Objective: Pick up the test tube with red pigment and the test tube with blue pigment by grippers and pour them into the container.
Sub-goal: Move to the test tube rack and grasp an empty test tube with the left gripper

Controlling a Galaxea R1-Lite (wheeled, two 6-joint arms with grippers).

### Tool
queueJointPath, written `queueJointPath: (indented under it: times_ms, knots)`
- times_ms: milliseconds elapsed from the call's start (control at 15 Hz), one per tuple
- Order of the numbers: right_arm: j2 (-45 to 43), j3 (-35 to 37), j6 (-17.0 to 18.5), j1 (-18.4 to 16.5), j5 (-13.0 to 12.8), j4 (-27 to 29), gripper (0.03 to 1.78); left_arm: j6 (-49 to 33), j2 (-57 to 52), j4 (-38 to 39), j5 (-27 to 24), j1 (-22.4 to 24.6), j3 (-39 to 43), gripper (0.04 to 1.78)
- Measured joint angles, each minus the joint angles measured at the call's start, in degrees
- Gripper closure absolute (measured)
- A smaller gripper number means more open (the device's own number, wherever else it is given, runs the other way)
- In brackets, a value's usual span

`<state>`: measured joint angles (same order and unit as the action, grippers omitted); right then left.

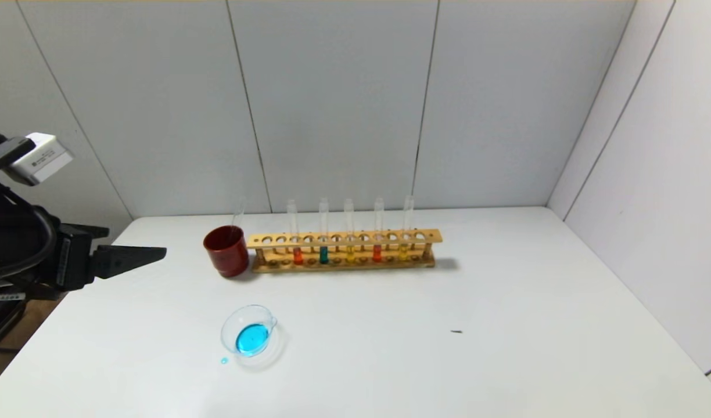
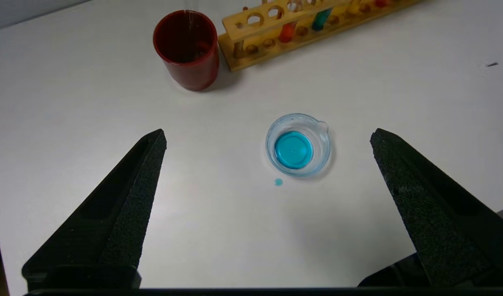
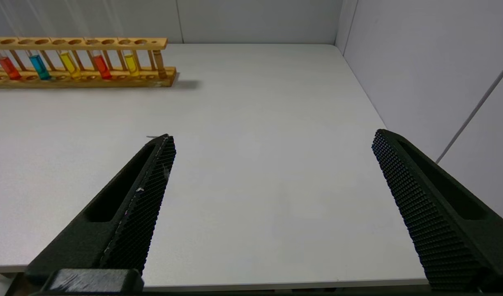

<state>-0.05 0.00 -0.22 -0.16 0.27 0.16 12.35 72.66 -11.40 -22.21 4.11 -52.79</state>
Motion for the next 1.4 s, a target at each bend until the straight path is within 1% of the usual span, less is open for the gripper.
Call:
queueJointPath:
  times_ms: [467, 733, 1000, 1067, 1333, 1400]
  knots:
    - [0.00, 0.00, -0.02, 0.00, -0.02, 0.02, 0.06, 0.35, -5.38, 0.29, 0.33, -0.01, 1.50, 0.07]
    - [0.00, 0.00, -0.02, -0.02, -0.02, 0.02, 0.06, 0.44, -3.86, 0.44, 0.39, 0.11, 2.65, 0.07]
    - [0.00, 0.00, -0.02, -0.02, 0.00, 0.02, 0.06, 1.45, -1.60, 3.06, 0.68, -0.65, 3.47, 0.07]
    - [0.00, 0.00, -0.02, -0.02, -0.02, 0.02, 0.06, 1.48, -1.24, 3.96, 1.52, -0.72, 3.51, 0.07]
    - [0.00, 0.00, -0.02, -0.02, -0.02, 0.02, 0.06, 0.85, -0.88, 5.50, 11.45, -1.37, 4.77, 0.07]
    - [0.00, 0.00, -0.02, -0.02, -0.02, 0.00, 0.06, 0.66, -0.85, 5.53, 12.46, -1.44, 5.13, 0.07]
